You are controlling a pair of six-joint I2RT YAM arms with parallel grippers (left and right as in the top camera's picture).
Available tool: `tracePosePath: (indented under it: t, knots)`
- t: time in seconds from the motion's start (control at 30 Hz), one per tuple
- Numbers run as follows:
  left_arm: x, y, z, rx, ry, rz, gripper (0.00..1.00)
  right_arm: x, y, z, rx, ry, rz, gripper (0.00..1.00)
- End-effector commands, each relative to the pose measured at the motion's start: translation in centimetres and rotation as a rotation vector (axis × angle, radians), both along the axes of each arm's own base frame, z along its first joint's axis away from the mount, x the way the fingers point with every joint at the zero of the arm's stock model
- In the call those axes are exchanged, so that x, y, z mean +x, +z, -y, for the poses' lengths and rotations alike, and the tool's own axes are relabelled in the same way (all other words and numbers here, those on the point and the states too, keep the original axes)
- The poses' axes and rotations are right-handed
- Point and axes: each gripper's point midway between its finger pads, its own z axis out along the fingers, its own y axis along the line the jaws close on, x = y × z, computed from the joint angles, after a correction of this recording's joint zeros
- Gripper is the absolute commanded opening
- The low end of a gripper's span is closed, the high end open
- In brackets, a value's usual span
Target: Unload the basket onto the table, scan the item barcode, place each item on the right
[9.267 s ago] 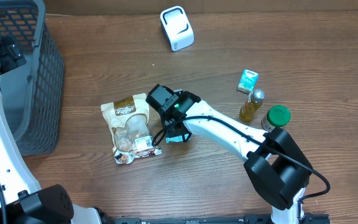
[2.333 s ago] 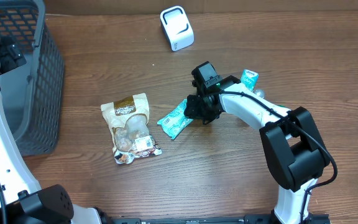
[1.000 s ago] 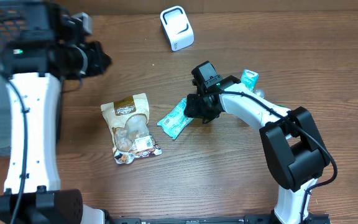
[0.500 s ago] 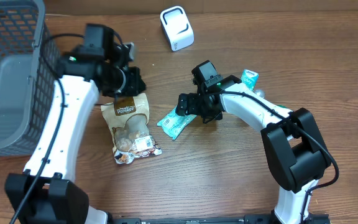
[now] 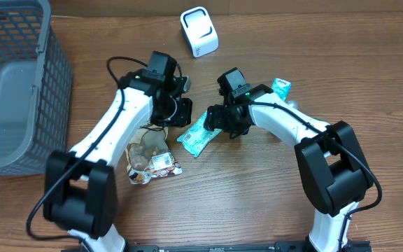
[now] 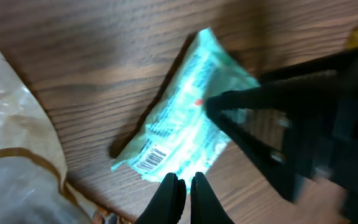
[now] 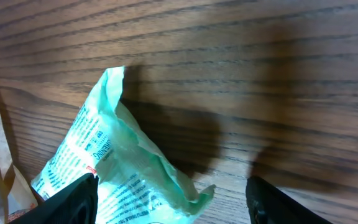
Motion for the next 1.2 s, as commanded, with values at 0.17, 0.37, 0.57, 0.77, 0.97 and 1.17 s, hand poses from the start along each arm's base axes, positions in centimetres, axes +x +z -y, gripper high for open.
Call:
tracePosePath:
  t: [0.17,0.37,0.57,0.77,0.97,1.17]
  knots:
    - [-1.1,-5.6,-0.5,0.055,0.035,-0.157,0.04,0.0,0.8,-0.3,0.034,0.01,0.006,0.73]
    - [-1.6,-6.7,-0.5,0.059,0.031,-0.197,0.04,0.2,0.9,-0.4,0.036,0.01,0.012,0.73]
    - [-1.8,-5.8,-0.9,0.07,0.041,-0.226,0.04,0.3,0.9,-0.4,0.039,0.01,0.017,0.73]
    - [-1.7,-6.0,-0.7,0.076,0.042,-0.221,0.04,0.2,0.9,-0.5,0.041,0.011,0.012,0.72]
    - [-0.9,-6.5,0.1,0.067,0.061,-0.198,0.04,0.1,0.9,-0.5,0.044,0.012,0.01,0.7]
    - [-1.1,-7.5,-0.4,0.101,0.08,-0.217,0.04,0.0,1.0,-0.8,0.061,0.017,0.003,0.64]
